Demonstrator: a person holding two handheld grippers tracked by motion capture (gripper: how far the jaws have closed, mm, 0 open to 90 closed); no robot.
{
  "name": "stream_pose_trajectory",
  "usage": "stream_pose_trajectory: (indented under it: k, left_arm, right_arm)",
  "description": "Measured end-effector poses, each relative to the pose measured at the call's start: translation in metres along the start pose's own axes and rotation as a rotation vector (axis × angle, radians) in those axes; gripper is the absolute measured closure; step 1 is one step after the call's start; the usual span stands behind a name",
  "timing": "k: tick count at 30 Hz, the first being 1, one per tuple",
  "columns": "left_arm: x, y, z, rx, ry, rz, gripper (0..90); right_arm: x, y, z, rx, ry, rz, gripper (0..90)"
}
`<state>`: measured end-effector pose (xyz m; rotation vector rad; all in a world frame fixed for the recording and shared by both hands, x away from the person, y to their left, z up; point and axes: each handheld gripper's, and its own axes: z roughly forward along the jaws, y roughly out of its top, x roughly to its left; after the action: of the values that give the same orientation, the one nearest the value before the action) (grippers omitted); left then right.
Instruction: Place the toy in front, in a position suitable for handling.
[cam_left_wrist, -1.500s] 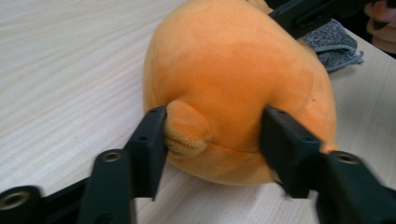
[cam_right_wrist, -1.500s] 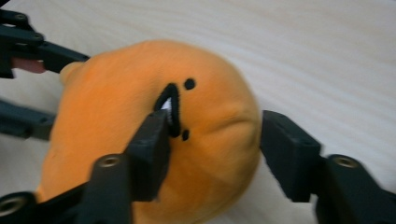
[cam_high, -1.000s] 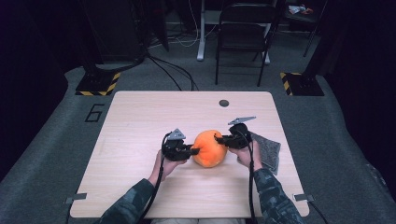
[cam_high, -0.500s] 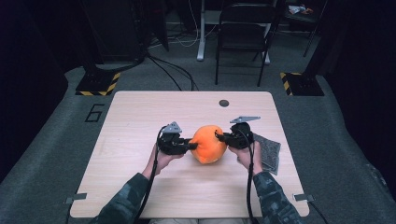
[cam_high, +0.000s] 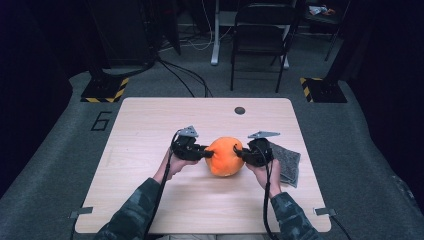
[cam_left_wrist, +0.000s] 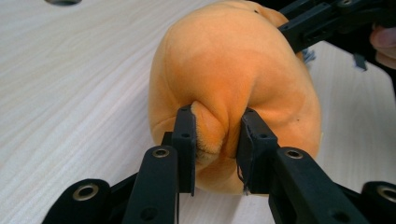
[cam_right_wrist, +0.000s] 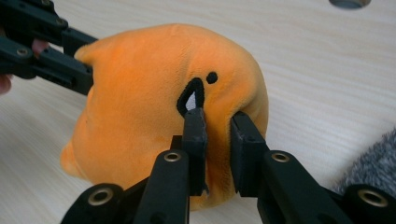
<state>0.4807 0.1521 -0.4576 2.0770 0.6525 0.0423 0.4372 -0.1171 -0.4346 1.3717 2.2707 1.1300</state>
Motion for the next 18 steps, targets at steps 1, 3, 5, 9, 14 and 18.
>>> stream_pose_trajectory:
  k: [1,3,5,9,14,18]
  left_arm:
    - [0.002,-0.002,0.006,0.018,0.012,0.006,70.5]
    - [0.005,-0.006,0.014,0.025,0.010,-0.020,69.2]
    - [0.006,-0.005,0.015,0.019,0.023,-0.014,65.9]
    - [0.003,-0.003,0.012,0.003,0.060,-0.019,49.0]
    - [-0.002,-0.001,0.002,-0.027,0.114,-0.044,32.6]
    - [-0.010,0.000,-0.009,-0.064,0.147,-0.045,28.6]
  right_arm:
    - [0.000,-0.002,0.002,0.011,-0.008,0.000,77.4]
    - [-0.002,-0.010,0.013,0.034,-0.017,-0.006,76.6]
    - [-0.005,-0.014,0.017,0.029,-0.026,0.008,75.2]
    - [-0.011,-0.011,0.014,0.011,-0.026,0.017,64.4]
    - [-0.017,-0.005,0.001,-0.028,-0.035,0.008,42.3]
    - [-0.020,0.001,-0.002,-0.053,-0.047,-0.001,34.3]
